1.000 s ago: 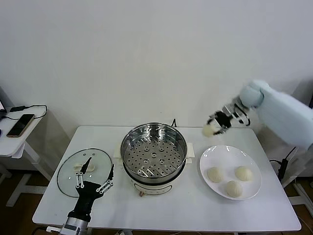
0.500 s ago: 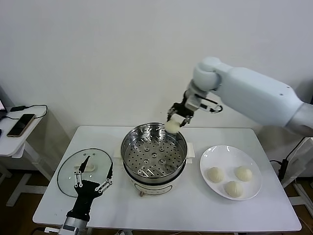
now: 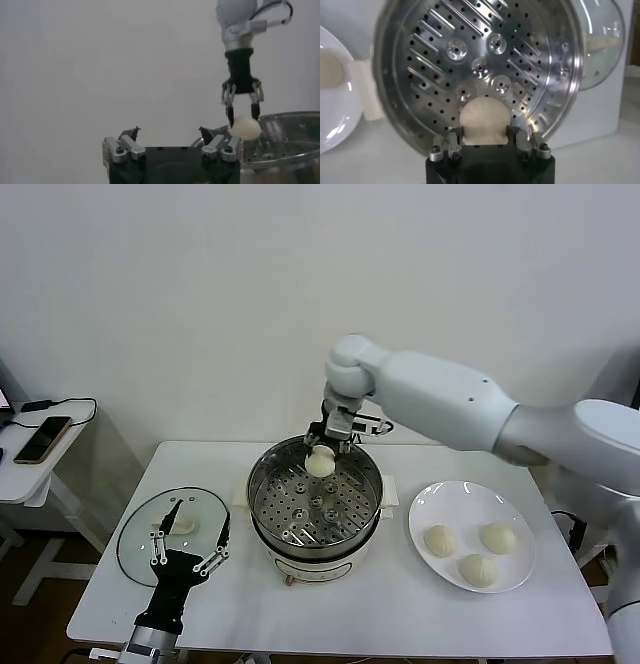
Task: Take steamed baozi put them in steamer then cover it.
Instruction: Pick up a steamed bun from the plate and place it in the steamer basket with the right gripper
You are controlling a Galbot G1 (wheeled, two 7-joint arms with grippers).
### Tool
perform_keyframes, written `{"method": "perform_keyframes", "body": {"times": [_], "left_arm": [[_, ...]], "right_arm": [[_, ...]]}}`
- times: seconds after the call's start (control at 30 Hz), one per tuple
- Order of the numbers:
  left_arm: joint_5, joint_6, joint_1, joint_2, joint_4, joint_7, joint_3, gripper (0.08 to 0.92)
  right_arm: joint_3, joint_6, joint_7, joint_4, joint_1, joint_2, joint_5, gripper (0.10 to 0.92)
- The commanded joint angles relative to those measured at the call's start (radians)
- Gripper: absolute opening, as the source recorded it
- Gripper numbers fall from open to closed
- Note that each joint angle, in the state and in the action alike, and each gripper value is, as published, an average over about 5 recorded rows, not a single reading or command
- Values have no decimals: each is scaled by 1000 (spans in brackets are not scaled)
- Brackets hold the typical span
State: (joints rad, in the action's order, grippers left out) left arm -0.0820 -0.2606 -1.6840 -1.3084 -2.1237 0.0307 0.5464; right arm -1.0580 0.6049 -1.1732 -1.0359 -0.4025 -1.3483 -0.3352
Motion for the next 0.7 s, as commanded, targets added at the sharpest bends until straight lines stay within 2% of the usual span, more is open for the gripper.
{"method": "perform_keyframes", "body": {"times": [0.03, 0.33, 0.47, 0.53, 0.7], "left_arm": [[1, -8, -2, 4, 4, 3, 6, 823], [5, -10, -5, 4, -2, 3, 10, 823], [5, -8, -6, 2, -6, 4, 10, 823], [5, -7, -7, 1, -8, 4, 10, 823], [5, -4, -6, 0, -9, 3, 9, 823]], "right_arm": [[2, 12, 1, 78, 33, -76, -63, 622], [-4, 6, -30, 89, 33, -86, -52, 675], [-9, -6, -38, 75, 28, -70, -25, 766], [-11, -21, -46, 52, 21, -50, 0, 804], [-8, -87, -78, -24, -17, 41, 118, 822]]}}
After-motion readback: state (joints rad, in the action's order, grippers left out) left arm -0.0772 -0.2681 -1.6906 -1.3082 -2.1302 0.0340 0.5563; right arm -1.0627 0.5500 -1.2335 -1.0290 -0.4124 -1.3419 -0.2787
